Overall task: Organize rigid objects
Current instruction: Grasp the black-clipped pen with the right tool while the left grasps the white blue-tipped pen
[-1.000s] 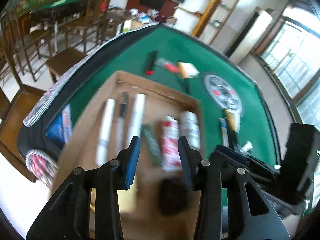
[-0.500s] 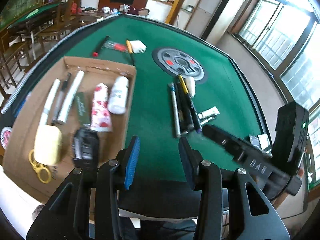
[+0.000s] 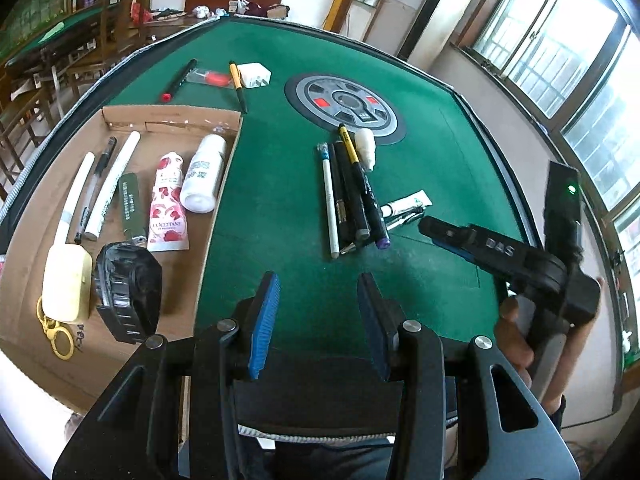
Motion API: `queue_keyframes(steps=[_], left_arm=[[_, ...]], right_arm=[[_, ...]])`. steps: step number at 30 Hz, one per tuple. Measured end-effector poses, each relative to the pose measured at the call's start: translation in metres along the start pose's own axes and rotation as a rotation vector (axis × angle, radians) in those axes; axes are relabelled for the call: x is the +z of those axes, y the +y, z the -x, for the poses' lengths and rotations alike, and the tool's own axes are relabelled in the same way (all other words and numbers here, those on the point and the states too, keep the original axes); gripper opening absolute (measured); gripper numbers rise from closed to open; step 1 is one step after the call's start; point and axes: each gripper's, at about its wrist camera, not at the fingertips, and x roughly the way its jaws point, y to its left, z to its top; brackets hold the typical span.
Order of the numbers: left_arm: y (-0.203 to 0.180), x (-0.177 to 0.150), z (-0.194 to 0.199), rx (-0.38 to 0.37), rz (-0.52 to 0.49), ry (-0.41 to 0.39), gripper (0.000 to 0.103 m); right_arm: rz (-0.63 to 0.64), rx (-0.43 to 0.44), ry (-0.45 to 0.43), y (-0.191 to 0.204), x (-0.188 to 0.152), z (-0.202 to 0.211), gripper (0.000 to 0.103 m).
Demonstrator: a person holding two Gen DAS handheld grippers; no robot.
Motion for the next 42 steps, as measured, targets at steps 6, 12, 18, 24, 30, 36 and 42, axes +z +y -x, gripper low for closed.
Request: queue_keyframes(steps=[6, 12, 18, 24, 30, 36, 42], left_arm=[[0.002, -0.001, 0.000, -0.003, -0.002, 0.006, 0.040], [0.009, -0.003, -0.002, -0.011, 0.006, 0.007, 0.040], [0.016, -0.004, -0.006, -0.017, 0.022, 0.020, 0.040], [0.018, -0.002, -0.011, -0.017, 0.029, 0.029, 0.040], [0.006, 0.005, -0.028, -0.003, -0.008, 0.049, 0.040], [-0.012, 0.018, -0.059, 0.020, -0.065, 0.062, 0.040], [-0.020, 0.028, -0.096, 0.064, -0.085, 0.116, 0.033]], right_arm=[[-0.001, -0.063, 0.050, 0.010, 0.008, -0.024, 0.027], [0.006, -0.207, 0.063, 0.024, 0.012, -0.038, 0.023], [-0.001, -0.305, 0.064, 0.039, 0.013, -0.049, 0.023], [0.084, -0.359, 0.037, 0.048, 0.008, -0.053, 0.022], [0.134, -0.339, 0.043, 0.033, -0.001, -0.036, 0.014], [0.172, -0.333, 0.026, 0.019, 0.000, -0.024, 0.014], [0.195, -0.310, -0.004, 0.021, -0.006, -0.025, 0.014]])
